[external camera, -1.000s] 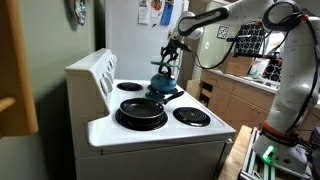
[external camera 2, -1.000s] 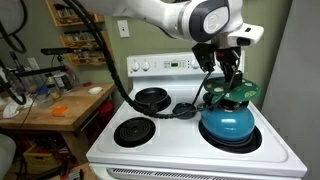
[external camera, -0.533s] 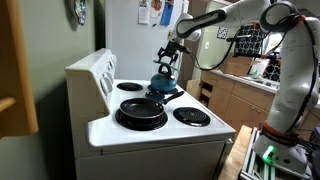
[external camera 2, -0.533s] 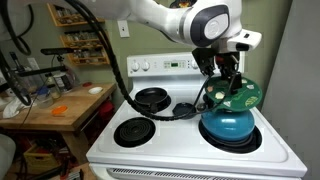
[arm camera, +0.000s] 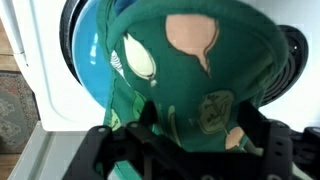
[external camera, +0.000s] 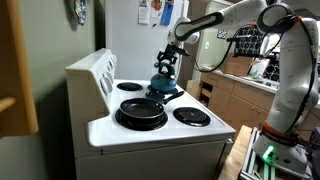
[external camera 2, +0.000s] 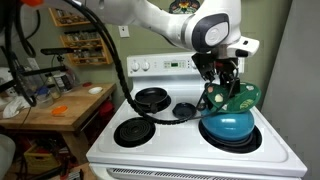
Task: Use the green pot holder to move the blue kettle to the left
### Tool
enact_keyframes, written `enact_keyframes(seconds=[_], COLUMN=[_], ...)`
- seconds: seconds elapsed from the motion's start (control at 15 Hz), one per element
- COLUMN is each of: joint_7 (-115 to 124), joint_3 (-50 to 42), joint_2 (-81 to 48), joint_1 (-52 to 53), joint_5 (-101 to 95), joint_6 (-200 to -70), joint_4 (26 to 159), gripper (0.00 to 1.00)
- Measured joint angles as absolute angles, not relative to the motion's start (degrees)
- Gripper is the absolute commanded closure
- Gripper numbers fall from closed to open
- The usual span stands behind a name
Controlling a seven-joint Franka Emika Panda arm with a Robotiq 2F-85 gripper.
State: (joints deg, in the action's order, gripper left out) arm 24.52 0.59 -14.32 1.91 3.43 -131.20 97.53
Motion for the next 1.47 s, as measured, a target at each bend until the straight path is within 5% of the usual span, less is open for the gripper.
enact_keyframes(seconds=[0.47, 1.47], joint_7=[24.0, 26.8], joint_3=[0.5, -0.2], joint_2=[-14.3, -12.2], joint_1=[2.4, 2.9], joint_5=[3.3, 0.6], joint_6=[-130.3, -126.4], joint_4=[97.4, 100.5], gripper=[0.96, 1.0])
